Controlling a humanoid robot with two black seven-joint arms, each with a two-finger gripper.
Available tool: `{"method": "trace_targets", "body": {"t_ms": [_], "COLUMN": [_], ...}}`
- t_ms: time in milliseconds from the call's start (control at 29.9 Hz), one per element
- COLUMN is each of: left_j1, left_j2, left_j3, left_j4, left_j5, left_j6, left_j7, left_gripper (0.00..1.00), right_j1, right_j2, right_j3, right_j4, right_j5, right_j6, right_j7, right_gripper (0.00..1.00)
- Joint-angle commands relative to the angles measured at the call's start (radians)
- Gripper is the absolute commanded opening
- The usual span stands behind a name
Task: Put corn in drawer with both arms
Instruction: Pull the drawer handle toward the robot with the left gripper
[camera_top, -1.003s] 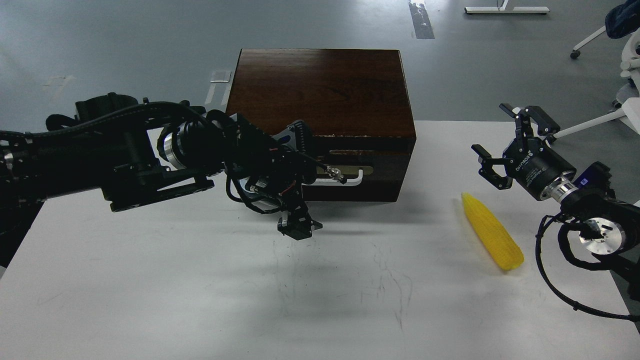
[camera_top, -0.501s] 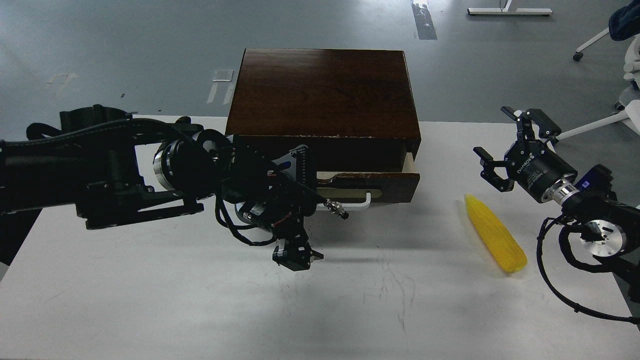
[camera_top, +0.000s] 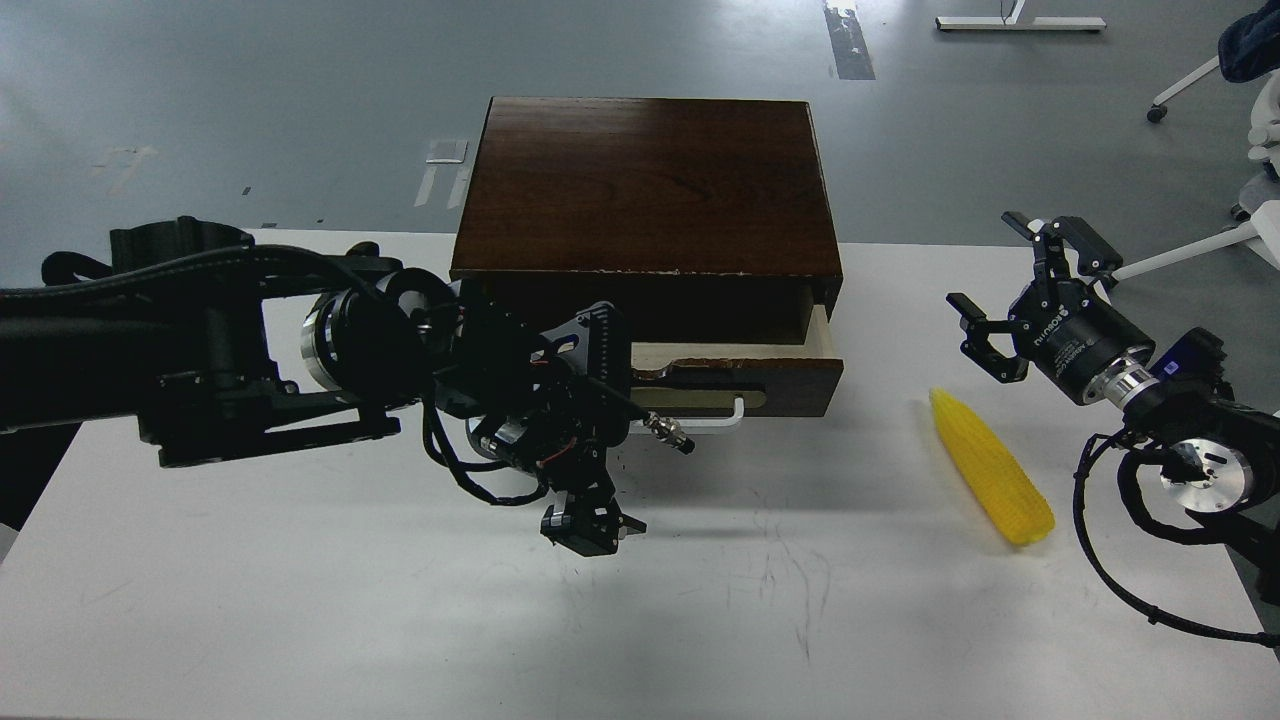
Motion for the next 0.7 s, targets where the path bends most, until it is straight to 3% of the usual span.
{"method": "trace_targets", "body": {"t_ms": [0,669], "left_j1": [-0.005,-0.146], "left_j2": [0.0,-0.095], "left_j3": [-0.001,0.126], "left_j4": [0.012,0.018], "left_j5": [0.033,0.054], "left_j6": [0.001,0.001], "left_j7": [-0.001,-0.001], "left_gripper": [0.98,0.98], "right_j1": [0.0,-0.002], "right_j2": [0.0,0.001], "right_j3": [0.0,0.0], "right_j4": [0.0,0.002], "right_j5": [0.0,0.0], "right_j6": [0.0,0.0], "right_j7": [0.0,0.0], "right_gripper": [1.0,1.0]}}
